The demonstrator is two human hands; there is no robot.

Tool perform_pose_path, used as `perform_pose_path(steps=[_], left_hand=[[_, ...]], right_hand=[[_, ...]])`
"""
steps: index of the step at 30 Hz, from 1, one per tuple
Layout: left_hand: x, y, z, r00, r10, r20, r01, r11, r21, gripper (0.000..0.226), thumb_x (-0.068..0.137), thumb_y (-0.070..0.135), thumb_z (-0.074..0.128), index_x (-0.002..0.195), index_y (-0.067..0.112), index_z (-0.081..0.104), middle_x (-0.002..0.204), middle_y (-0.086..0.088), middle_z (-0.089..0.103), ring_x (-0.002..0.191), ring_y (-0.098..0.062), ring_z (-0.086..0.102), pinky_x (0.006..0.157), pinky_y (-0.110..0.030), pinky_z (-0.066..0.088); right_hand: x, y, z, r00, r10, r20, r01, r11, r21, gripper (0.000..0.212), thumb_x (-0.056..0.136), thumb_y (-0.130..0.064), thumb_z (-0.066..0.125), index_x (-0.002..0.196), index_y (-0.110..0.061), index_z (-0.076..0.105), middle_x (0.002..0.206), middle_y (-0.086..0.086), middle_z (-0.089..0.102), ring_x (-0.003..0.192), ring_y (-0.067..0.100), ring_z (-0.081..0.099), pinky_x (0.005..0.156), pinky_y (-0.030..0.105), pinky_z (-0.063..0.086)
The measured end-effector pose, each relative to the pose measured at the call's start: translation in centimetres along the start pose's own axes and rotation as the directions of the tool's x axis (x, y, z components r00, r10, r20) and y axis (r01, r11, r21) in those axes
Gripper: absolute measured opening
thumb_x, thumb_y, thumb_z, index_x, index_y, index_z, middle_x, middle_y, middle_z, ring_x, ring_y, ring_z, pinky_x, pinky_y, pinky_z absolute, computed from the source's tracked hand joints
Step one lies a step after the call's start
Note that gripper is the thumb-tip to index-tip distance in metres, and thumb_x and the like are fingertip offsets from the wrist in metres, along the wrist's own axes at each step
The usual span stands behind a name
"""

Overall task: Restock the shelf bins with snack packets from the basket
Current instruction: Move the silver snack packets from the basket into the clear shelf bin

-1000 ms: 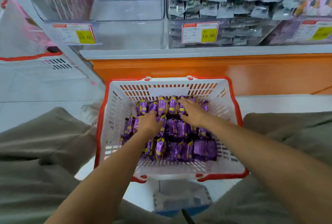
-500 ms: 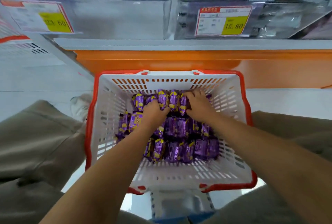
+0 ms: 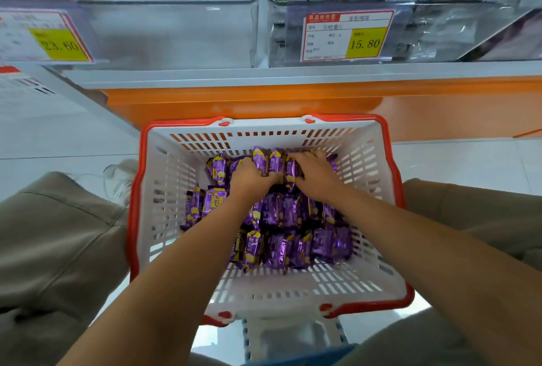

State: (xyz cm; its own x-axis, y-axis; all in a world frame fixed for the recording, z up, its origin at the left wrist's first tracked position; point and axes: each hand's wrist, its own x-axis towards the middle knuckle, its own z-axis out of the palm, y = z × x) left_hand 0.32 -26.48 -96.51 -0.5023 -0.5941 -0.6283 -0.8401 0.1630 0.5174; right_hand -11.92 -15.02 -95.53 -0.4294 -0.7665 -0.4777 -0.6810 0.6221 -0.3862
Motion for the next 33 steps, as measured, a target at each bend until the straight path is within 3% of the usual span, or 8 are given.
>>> perform_pose_path(steps=[6, 10, 14, 19, 23, 26, 29, 33], left_hand=[[0.9, 0.9, 1.2, 0.998, 0.006, -0.058, 0.001, 0.994, 0.108, 0.104, 0.073, 0.057, 0.076, 0.143, -0.002, 0.025, 0.13, -0.021, 0.051, 0.109, -0.035, 0.057, 0.082, -0.045, 0.054], [0.9, 1.3, 1.4, 0.997, -0.004, -0.083, 0.014, 0.992, 0.124, 0.082, 0.078, 0.045, 0.075, 0.133, 0.001, 0.033, 0.113, -0.02, 0.058, 0.099, -0.034, 0.06, 0.071, -0.041, 0.054], [0.5, 1.2, 0.2, 0.998, -0.036, -0.047, 0.039, 0.998, 0.056, 0.057, 0.085, 0.043, 0.071, 0.11, 0.001, 0.04, 0.066, -0.004, 0.043, 0.053, -0.015, 0.041, 0.044, -0.027, 0.028], [-0.7, 0.1, -1.6, 0.998, -0.055, 0.014, 0.057, 0.95, -0.308, 0.047, 0.083, 0.032, 0.074, 0.065, 0.014, 0.035, 0.059, -0.005, 0.036, 0.056, -0.02, 0.037, 0.055, -0.032, 0.03], [-3.5, -0.2, -4.1, 0.99, 0.068, 0.126, 0.026, 0.781, -0.624, 0.014, 0.085, 0.023, 0.073, 0.088, 0.01, 0.069, 0.08, -0.002, 0.069, 0.067, -0.011, 0.063, 0.064, -0.027, 0.045], [-5.3, -0.2, -5.6, 0.982, 0.124, 0.145, 0.022, 0.682, -0.731, 0.014, 0.088, 0.019, 0.07, 0.1, 0.011, 0.066, 0.083, 0.005, 0.072, 0.069, -0.007, 0.062, 0.062, -0.022, 0.044], [-7.8, 0.5, -7.3, 0.983, 0.155, 0.098, -0.023, 0.635, -0.773, 0.015, 0.089, 0.006, 0.066, 0.083, 0.019, 0.059, 0.062, 0.013, 0.063, 0.061, -0.007, 0.052, 0.058, -0.02, 0.04], [-10.7, 1.9, -9.5, 0.976, 0.214, 0.047, -0.085, 0.568, -0.818, 0.011, 0.093, 0.014, 0.059, 0.086, 0.022, 0.06, 0.07, 0.009, 0.061, 0.063, -0.006, 0.053, 0.059, -0.022, 0.042]], right_hand=[[-0.1, 1.5, -0.4, 0.996, 0.07, 0.061, -0.081, 0.972, 0.219, 0.062, 0.087, 0.002, 0.047, 0.144, -0.021, 0.038, 0.142, 0.011, 0.038, 0.13, 0.028, 0.038, 0.107, 0.039, 0.039], [-0.2, 1.9, -0.4, 0.995, 0.06, 0.081, -0.08, 0.956, 0.283, 0.06, 0.087, 0.005, 0.044, 0.143, -0.016, 0.039, 0.145, 0.009, 0.038, 0.132, 0.023, 0.038, 0.107, 0.029, 0.036], [-0.3, 1.6, -0.6, 0.998, 0.046, 0.035, -0.055, 0.941, 0.332, 0.055, 0.09, 0.0, 0.049, 0.143, -0.014, 0.041, 0.144, 0.009, 0.041, 0.133, 0.022, 0.039, 0.108, 0.033, 0.038], [-1.0, -0.2, -1.1, 0.992, 0.06, -0.112, 0.003, 0.869, 0.495, 0.041, 0.096, -0.009, 0.051, 0.137, -0.008, 0.047, 0.134, 0.011, 0.053, 0.119, 0.021, 0.052, 0.094, 0.026, 0.042], [-1.3, -2.6, -1.6, 0.996, 0.058, 0.069, -0.09, 0.669, 0.738, 0.05, 0.097, -0.032, 0.056, 0.141, -0.015, 0.04, 0.14, 0.005, 0.048, 0.125, 0.021, 0.05, 0.104, 0.042, 0.044], [-2.2, -5.0, -2.8, 0.978, -0.007, 0.207, -0.175, 0.5, 0.848, 0.058, 0.097, -0.045, 0.05, 0.149, -0.026, 0.032, 0.148, 0.001, 0.042, 0.124, 0.025, 0.053, 0.093, 0.036, 0.051], [-3.8, -7.3, -4.4, 0.981, -0.106, 0.161, -0.102, 0.423, 0.9, 0.047, 0.1, -0.04, 0.045, 0.146, -0.033, 0.035, 0.149, -0.005, 0.041, 0.129, 0.023, 0.048, 0.082, 0.028, 0.054], [-5.9, -9.6, -6.7, 0.98, -0.198, 0.008, 0.086, 0.461, 0.883, 0.035, 0.103, -0.025, 0.042, 0.137, -0.035, 0.038, 0.129, -0.015, 0.052, 0.115, 0.008, 0.051, 0.095, 0.037, 0.051]])
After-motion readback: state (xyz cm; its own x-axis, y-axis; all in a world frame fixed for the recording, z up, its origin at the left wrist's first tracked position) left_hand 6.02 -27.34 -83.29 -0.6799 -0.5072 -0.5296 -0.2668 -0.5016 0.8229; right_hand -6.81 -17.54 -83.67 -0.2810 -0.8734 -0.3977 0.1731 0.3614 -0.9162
